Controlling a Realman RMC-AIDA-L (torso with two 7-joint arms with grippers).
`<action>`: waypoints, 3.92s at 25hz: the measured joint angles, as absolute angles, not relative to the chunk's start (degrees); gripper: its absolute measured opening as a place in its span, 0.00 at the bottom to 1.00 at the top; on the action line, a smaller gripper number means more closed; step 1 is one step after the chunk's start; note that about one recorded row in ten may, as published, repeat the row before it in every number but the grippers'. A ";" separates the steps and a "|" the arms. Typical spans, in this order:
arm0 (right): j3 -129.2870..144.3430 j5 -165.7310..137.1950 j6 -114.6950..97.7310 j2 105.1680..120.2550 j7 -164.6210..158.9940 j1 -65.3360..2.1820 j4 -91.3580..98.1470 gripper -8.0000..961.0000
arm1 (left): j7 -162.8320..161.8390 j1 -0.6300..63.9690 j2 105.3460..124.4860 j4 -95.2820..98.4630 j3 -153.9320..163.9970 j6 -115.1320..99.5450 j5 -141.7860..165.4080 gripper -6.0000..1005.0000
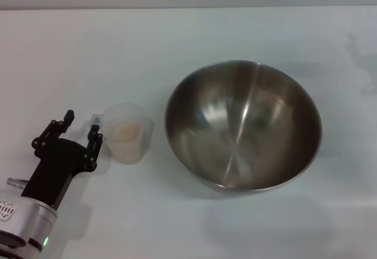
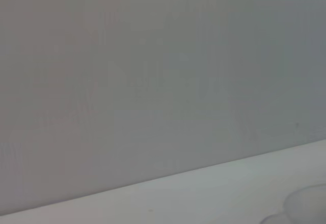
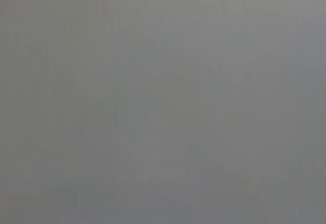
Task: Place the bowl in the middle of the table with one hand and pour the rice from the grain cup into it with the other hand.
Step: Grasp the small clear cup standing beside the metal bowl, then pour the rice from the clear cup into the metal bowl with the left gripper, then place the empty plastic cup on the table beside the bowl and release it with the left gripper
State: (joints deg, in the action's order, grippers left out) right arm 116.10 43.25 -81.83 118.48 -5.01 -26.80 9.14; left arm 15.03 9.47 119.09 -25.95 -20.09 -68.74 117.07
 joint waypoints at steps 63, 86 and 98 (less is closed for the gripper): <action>114.51 43.24 -82.45 118.38 -4.25 -28.13 9.33 0.85 | 104.27 25.96 119.18 -31.30 -19.02 -72.67 135.63 0.03; 114.51 43.16 -82.44 118.39 -4.22 -28.12 9.14 0.85 | 124.56 25.83 119.18 -32.04 -17.97 -71.51 141.89 0.03; 114.51 43.16 -82.31 118.39 -4.21 -28.38 9.14 0.85 | 92.05 20.52 119.18 -37.05 -27.55 -72.16 138.78 0.03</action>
